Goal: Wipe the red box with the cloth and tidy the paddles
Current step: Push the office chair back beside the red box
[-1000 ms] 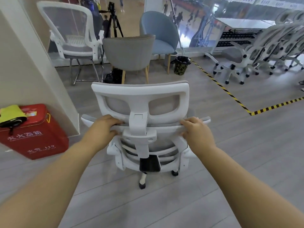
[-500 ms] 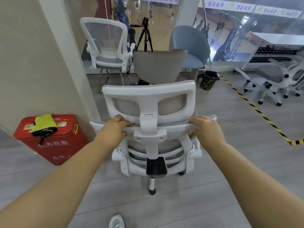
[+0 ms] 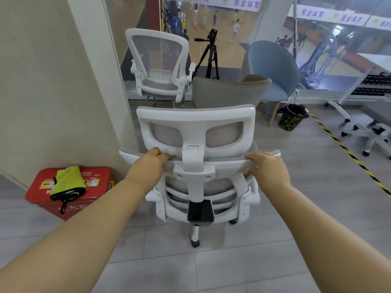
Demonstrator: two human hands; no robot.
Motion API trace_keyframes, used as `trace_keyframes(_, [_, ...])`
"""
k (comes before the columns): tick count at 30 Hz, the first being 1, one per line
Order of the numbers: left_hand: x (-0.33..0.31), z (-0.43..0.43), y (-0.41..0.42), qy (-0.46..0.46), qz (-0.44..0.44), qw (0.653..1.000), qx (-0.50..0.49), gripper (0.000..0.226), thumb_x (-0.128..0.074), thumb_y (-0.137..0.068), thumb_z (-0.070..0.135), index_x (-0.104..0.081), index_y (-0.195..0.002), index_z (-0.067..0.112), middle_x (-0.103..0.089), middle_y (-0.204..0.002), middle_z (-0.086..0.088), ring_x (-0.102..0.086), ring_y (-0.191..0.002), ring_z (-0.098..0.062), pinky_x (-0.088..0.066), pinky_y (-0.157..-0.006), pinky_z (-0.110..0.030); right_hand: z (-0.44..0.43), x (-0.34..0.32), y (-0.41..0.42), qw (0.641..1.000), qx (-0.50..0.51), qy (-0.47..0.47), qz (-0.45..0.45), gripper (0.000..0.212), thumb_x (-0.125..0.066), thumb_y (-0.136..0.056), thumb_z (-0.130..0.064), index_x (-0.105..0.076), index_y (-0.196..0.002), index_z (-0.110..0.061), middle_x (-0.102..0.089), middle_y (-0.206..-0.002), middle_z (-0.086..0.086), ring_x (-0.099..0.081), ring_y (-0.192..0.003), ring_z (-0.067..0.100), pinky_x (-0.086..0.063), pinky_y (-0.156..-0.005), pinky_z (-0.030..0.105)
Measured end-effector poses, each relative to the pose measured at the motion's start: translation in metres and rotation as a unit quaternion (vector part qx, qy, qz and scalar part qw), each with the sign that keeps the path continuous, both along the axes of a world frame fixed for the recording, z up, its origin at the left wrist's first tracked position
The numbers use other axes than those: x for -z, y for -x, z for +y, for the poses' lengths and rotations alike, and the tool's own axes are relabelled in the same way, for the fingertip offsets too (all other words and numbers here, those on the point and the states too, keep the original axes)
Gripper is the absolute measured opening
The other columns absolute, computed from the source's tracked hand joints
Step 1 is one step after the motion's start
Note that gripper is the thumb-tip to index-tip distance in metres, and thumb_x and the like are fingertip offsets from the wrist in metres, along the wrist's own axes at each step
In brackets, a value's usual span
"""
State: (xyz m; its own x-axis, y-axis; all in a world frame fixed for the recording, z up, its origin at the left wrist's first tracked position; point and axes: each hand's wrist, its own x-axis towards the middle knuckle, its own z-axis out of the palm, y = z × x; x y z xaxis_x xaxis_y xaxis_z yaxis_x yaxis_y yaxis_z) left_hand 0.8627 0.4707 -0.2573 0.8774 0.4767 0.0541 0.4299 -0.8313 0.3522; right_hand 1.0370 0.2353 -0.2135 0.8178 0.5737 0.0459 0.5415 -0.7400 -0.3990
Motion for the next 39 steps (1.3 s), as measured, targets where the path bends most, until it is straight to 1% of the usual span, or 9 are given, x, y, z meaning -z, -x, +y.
trace_keyframes(8, [0.003,0.076,-0.048,-0.001,0.005,0.999,-0.050,0.038,-0.052,-0.092,0.008,-0.056,-0.128,0.016,-0.052,-0.117,-0.012,-0.057,-0.103,-0.033,-0.047,-0.082,-0.038,0.086,0.002,-0.065,0.998,-0.049,0.028,-0.011,0.040,-0.054,-0.090,-0.012,-0.057,-0.128,-0.022,-0.054,-0.134,-0.004,-0.051,-0.118,0.020,-0.043,-0.082,0.032])
trace_keyframes(11, [0.006,0.098,-0.059,0.031,-0.020,0.997,-0.060,0.036,-0.053,-0.093,0.013,-0.057,-0.129,0.015,-0.052,-0.121,-0.011,-0.056,-0.108,-0.031,-0.045,-0.092,-0.039,0.112,0.004,-0.084,0.995,-0.090,0.045,-0.017,0.038,-0.052,-0.094,-0.016,-0.053,-0.132,-0.019,-0.050,-0.137,-0.006,-0.041,-0.129,0.019,-0.043,-0.088,0.035])
trace_keyframes(14, [0.009,0.123,-0.073,0.036,-0.034,0.996,-0.073,0.036,-0.055,-0.092,0.012,-0.058,-0.128,0.013,-0.053,-0.125,-0.011,-0.054,-0.114,-0.029,-0.042,-0.098,-0.036,0.140,0.006,-0.106,0.992,-0.114,0.047,-0.020,0.037,-0.052,-0.095,-0.020,-0.053,-0.132,-0.018,-0.051,-0.136,-0.005,-0.040,-0.130,0.022,-0.043,-0.086,0.034])
trace_keyframes(21, [0.011,0.173,-0.101,0.029,-0.030,0.996,-0.085,0.034,-0.054,-0.092,0.010,-0.060,-0.125,0.010,-0.056,-0.120,-0.012,-0.055,-0.110,-0.030,-0.043,-0.092,-0.032,0.193,0.008,-0.140,0.992,-0.121,0.040,-0.013,0.038,-0.053,-0.095,-0.020,-0.054,-0.133,-0.016,-0.050,-0.139,-0.002,-0.035,-0.135,0.030,-0.041,-0.094,0.037])
trace_keyframes(24, [0.011,0.192,-0.112,0.031,-0.025,0.996,-0.080,0.035,-0.052,-0.093,0.009,-0.058,-0.127,0.011,-0.055,-0.120,-0.010,-0.054,-0.110,-0.027,-0.038,-0.087,-0.024,0.210,0.008,-0.149,0.993,-0.115,0.019,-0.012,0.037,-0.056,-0.094,-0.018,-0.056,-0.130,-0.015,-0.053,-0.137,-0.001,-0.040,-0.132,0.030,-0.040,-0.096,0.036])
trace_keyframes(28, [0.011,0.204,-0.121,0.025,-0.036,0.997,-0.062,0.035,-0.051,-0.093,0.007,-0.057,-0.127,0.008,-0.055,-0.124,-0.012,-0.053,-0.115,-0.028,-0.042,-0.093,-0.033,0.223,0.007,-0.159,0.995,-0.104,0.002,-0.009,0.035,-0.059,-0.092,-0.016,-0.060,-0.126,-0.014,-0.057,-0.132,-0.001,-0.049,-0.123,0.026,-0.041,-0.091,0.033])
trace_keyframes(31, [0.012,0.207,-0.125,0.036,-0.045,0.996,-0.062,0.035,-0.051,-0.093,0.007,-0.056,-0.127,0.007,-0.054,-0.128,-0.013,-0.051,-0.118,-0.028,-0.040,-0.094,-0.031,0.231,0.005,-0.166,0.995,-0.101,0.005,-0.012,0.034,-0.059,-0.091,-0.017,-0.060,-0.126,-0.015,-0.058,-0.131,-0.002,-0.053,-0.117,0.024,-0.042,-0.088,0.031])
trace_keyframes(36, [0.014,0.211,-0.130,0.053,-0.054,0.994,-0.077,0.035,-0.050,-0.094,0.010,-0.055,-0.129,0.009,-0.050,-0.133,-0.009,-0.047,-0.124,-0.025,-0.031,-0.098,-0.023,0.235,0.003,-0.164,0.995,-0.100,0.001,-0.014,0.032,-0.057,-0.093,-0.014,-0.062,-0.124,-0.012,-0.058,-0.130,0.001,-0.051,-0.117,0.027,-0.041,-0.087,0.032])
trace_keyframes(39, [0.011,0.209,-0.131,0.042,-0.051,0.995,-0.080,0.034,-0.049,-0.094,0.010,-0.055,-0.127,0.009,-0.051,-0.132,-0.009,-0.048,-0.121,-0.025,-0.035,-0.097,-0.027,0.235,0.001,-0.163,0.994,-0.107,0.008,-0.017,0.030,-0.057,-0.093,-0.014,-0.062,-0.122,-0.010,-0.058,-0.129,0.002,-0.050,-0.119,0.028,-0.042,-0.087,0.033])
